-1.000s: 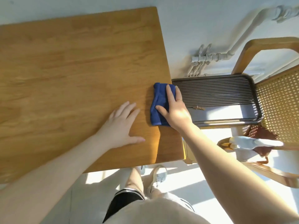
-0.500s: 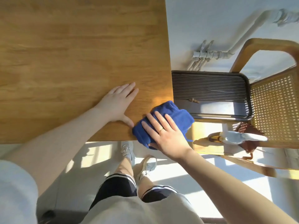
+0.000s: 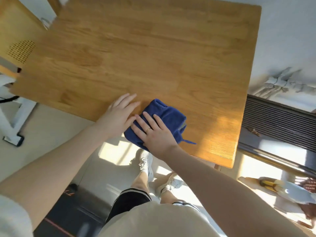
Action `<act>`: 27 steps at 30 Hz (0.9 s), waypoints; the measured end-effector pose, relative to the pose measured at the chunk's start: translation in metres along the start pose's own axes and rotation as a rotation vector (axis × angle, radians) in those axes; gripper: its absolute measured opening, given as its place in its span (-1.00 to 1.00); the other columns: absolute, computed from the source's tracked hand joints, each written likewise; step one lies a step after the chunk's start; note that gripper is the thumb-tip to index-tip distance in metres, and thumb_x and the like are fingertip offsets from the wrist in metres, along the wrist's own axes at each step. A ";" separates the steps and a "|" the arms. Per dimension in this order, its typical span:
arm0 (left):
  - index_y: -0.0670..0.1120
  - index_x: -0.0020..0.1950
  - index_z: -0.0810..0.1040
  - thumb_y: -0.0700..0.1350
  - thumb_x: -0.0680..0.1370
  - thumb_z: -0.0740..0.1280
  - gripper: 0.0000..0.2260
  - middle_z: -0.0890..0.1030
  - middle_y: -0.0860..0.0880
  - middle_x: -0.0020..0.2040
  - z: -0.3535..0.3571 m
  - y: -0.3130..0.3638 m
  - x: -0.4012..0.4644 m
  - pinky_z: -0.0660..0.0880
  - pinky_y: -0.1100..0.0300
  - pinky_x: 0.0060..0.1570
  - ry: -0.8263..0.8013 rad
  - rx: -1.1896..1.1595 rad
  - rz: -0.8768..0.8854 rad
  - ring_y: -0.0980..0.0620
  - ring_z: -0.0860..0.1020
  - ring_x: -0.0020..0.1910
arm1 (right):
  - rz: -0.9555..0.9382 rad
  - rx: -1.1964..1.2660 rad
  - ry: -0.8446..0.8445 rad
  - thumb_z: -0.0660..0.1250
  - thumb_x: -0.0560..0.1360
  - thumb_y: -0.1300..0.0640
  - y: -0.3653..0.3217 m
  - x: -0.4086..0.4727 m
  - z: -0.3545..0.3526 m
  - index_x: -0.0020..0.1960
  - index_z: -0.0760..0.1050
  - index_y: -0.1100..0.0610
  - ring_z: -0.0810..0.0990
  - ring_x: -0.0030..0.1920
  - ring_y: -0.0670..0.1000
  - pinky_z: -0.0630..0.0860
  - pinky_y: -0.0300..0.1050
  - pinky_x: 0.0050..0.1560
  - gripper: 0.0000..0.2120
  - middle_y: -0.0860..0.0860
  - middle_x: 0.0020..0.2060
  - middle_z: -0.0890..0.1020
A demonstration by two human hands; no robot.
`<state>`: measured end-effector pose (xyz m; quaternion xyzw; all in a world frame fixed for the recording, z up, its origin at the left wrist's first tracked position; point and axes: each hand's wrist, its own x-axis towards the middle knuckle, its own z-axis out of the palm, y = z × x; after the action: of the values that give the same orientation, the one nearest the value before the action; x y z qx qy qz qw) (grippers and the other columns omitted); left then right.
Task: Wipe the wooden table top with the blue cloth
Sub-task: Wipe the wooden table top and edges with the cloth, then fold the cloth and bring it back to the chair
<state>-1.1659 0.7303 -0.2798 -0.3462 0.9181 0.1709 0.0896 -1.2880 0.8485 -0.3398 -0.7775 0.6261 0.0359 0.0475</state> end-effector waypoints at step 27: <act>0.00 0.22 0.44 -0.04 0.63 0.10 -0.78 0.60 0.05 0.07 -0.119 -0.214 -0.098 0.48 0.27 0.12 0.260 -1.164 -0.208 0.17 0.56 0.07 | 0.163 1.481 0.137 0.14 0.61 0.14 -0.116 0.256 -0.180 0.13 0.16 0.08 0.52 -0.17 -0.08 0.51 -0.14 -0.11 -0.83 -0.03 -0.11 0.51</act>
<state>-0.9559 0.5946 -0.1963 -0.4443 0.6385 0.5918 -0.2114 -1.1206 0.6038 -0.1876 -0.4935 0.5436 -0.4403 0.5168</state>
